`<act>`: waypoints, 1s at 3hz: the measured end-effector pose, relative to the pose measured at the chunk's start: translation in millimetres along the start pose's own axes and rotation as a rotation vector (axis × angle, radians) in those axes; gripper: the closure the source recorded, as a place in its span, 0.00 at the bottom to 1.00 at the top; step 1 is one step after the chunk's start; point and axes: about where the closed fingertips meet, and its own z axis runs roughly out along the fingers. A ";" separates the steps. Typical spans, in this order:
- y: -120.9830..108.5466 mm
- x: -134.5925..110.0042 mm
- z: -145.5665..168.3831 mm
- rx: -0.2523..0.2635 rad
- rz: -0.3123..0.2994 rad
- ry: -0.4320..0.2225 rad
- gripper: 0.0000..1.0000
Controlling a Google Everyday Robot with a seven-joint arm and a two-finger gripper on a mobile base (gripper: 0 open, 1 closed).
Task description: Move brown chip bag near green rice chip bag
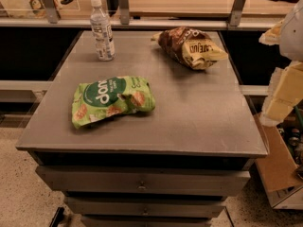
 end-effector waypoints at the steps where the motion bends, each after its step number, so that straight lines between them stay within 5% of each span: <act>1: 0.0 0.0 0.0 0.000 0.000 0.000 0.00; 3: -14.1 5.4 -8.9 0.048 0.191 -0.152 0.00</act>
Offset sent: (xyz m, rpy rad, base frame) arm 0.0130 -0.0125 0.0135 0.1733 -0.0408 -0.1655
